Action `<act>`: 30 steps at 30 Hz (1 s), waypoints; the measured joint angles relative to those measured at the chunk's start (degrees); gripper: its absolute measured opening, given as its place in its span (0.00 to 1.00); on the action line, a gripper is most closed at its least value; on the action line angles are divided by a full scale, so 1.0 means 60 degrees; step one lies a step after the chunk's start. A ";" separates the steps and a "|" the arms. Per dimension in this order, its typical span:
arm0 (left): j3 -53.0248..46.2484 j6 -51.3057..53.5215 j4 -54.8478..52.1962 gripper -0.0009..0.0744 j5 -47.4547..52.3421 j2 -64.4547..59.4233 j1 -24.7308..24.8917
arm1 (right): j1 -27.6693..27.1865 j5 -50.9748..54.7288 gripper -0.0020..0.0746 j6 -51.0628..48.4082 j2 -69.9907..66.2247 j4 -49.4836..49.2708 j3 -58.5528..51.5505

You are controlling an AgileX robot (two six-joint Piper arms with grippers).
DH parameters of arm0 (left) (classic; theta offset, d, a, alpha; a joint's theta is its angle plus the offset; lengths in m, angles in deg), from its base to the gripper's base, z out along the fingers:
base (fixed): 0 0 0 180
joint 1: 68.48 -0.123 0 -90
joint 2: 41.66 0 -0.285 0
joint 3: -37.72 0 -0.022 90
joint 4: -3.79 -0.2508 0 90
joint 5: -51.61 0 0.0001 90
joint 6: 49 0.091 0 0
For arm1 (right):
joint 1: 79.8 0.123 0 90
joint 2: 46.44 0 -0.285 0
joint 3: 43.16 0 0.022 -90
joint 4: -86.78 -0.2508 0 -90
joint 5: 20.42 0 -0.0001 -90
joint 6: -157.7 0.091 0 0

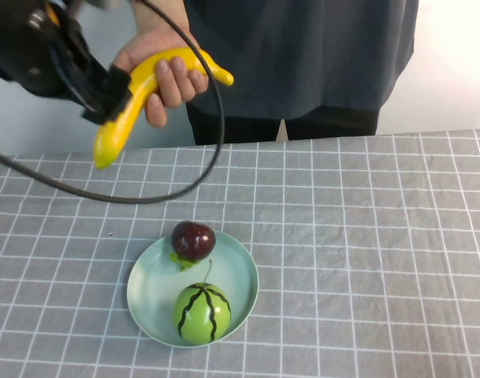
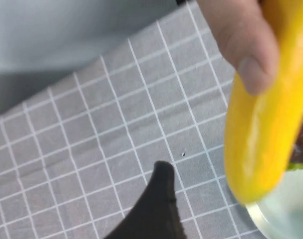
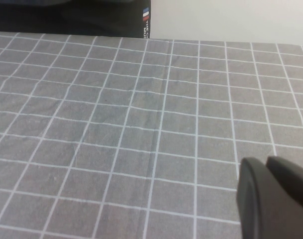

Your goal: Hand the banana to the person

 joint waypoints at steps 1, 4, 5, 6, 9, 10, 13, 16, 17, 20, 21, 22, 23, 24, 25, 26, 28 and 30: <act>0.0048 -0.0007 0.0025 0.87 0.0080 0.0276 0.0020 | 0.0000 0.0000 0.02 0.0000 0.0000 0.0000 0.0000; 0.0071 -0.0021 0.0301 0.77 0.0219 0.1161 0.0058 | 0.0000 0.0000 0.02 0.0000 0.0000 0.0063 0.0000; 0.0071 -0.0021 0.0406 0.69 0.0294 0.1492 0.0058 | 0.0000 0.0000 0.02 0.0000 0.0000 0.0063 0.0000; 0.0071 -0.0028 0.0450 0.59 0.0317 0.1759 0.0058 | 0.0000 0.0000 0.02 0.0000 0.0000 0.0063 0.0000; -0.0338 -0.0011 0.0617 0.26 0.0359 0.2833 0.0058 | 0.0000 0.0000 0.02 0.0000 0.0000 0.0063 0.0000; -0.0595 -0.0011 0.0659 0.17 0.0359 0.3213 0.0058 | 0.0000 0.0000 0.02 0.0000 0.0000 0.0063 0.0000; -0.1630 0.0004 0.0797 0.06 0.0065 0.4351 0.0058 | 0.0000 0.0000 0.02 0.0000 0.0000 0.0063 0.0000; -0.3162 -0.0184 0.0882 0.02 -0.0579 0.5602 0.0058 | 0.0000 0.0000 0.02 0.0000 0.0000 0.0063 0.0000; -0.3734 -0.0275 0.0902 0.02 -0.0857 0.6073 0.0058 | 0.0000 0.0000 0.02 0.0000 0.0000 0.0000 0.0000; -0.5400 -0.0554 0.0941 0.01 -0.1745 0.7427 0.0058 | 0.0000 0.0000 0.02 -0.0018 0.0000 0.0063 0.0000; -0.5881 -0.0632 0.0987 0.01 -0.2124 0.7911 0.0058 | 0.0000 0.0000 0.02 -0.0018 0.0000 0.0063 0.0000; -0.6486 -0.0751 0.1081 0.01 -0.2550 0.8397 0.0058 | 0.0000 0.0000 0.02 -0.0018 0.0000 0.0063 0.0000; -0.7083 -0.0800 0.1199 0.01 -0.2984 0.8888 0.0058 | 0.0000 0.0000 0.02 -0.0018 0.0000 0.0063 0.0000; -0.7662 -0.0844 0.1340 0.01 -0.3421 0.9391 0.0058 | 0.0000 0.0000 0.02 -0.0018 0.0000 0.0063 0.0000; -0.8217 -0.0865 0.1487 0.01 -0.3785 0.9789 0.0058 | 0.0000 0.0000 0.02 -0.0018 0.0000 0.0063 0.0000; -0.8747 -0.0880 0.1621 0.01 -0.4183 1.0273 0.0058 | 0.0000 0.0000 0.02 -0.0018 0.0000 0.0000 0.0000; -0.9617 -0.0970 0.1830 0.01 -0.4784 1.1081 0.0058 | 0.0000 0.0000 0.02 -0.0018 0.0000 0.0063 0.0000; -1.0449 -0.1037 0.1950 0.01 -0.5130 1.1820 0.0058 | 0.0000 0.0000 0.02 -0.0005 0.0000 0.0063 0.0000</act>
